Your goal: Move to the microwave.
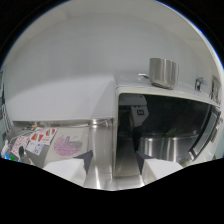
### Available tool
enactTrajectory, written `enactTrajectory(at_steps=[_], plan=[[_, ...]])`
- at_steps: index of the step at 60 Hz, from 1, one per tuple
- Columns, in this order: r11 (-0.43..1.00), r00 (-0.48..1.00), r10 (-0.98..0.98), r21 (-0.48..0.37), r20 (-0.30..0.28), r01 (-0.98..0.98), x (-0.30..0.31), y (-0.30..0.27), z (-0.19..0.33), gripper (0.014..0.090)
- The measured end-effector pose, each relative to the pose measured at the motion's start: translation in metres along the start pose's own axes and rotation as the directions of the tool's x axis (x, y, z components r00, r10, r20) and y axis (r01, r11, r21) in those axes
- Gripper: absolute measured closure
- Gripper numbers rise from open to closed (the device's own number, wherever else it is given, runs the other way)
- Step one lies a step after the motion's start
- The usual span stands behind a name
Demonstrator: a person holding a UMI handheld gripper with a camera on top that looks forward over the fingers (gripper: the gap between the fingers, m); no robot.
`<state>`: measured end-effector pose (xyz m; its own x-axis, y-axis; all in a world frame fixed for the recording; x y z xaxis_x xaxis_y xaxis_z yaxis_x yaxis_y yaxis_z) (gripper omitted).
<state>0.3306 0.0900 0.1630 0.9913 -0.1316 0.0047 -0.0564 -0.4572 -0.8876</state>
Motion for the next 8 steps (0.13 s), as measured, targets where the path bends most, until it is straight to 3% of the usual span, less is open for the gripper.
enactTrajectory(at_steps=[8], plan=[[1.000, 1.000, 0.003, 0.002, -0.003, -0.003, 0.0002, -0.0003, -0.0002, 0.0202]])
